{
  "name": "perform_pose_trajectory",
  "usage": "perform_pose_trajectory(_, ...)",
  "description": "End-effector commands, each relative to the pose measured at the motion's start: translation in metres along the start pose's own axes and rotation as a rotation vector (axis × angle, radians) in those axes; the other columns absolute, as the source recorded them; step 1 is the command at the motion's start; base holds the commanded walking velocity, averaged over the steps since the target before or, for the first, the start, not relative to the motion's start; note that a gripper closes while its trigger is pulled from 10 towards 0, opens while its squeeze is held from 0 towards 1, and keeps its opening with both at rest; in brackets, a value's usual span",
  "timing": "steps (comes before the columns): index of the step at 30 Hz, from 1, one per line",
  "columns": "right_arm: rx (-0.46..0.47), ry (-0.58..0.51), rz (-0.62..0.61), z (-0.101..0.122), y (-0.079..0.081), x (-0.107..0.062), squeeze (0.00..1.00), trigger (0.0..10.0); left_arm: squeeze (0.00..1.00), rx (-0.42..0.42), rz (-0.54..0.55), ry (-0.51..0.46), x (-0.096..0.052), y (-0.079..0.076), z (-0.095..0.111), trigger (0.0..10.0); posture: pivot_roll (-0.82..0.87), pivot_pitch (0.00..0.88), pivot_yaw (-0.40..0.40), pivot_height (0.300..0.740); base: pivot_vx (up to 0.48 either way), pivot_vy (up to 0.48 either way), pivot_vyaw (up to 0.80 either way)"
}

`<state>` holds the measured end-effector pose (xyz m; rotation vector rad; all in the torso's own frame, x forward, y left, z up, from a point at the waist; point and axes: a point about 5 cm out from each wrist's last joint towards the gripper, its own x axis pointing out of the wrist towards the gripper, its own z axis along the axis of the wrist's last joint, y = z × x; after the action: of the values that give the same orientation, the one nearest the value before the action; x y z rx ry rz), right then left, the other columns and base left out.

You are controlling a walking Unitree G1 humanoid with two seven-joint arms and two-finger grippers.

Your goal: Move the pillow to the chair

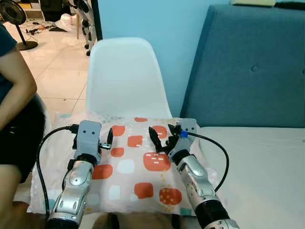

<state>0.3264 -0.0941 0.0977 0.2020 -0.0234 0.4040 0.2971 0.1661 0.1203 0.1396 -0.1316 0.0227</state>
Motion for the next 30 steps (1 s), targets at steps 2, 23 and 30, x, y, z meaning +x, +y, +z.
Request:
perform_pose_trajectory(2,-0.007,0.010,0.006,0.000,0.001,-0.001,0.00,10.0,0.00,0.000,0.018,0.014,-0.003,0.002,-0.002,10.0,0.08,0.054,-0.042,0.673,0.000,0.000,0.00)
perform_pose_trajectory(23,-0.012,0.018,-0.027,0.003,-0.009,-0.003,0.00,10.0,0.00,0.006,0.035,0.027,-0.004,0.009,0.000,10.0,0.08,0.076,-0.041,0.740,0.000,0.000,0.00)
perform_pose_trajectory(30,-0.020,0.084,-0.140,-0.009,-0.024,-0.011,0.00,10.0,0.00,0.013,0.020,0.069,-0.002,0.008,-0.005,10.0,0.08,0.080,-0.040,0.740,0.000,0.000,0.00)
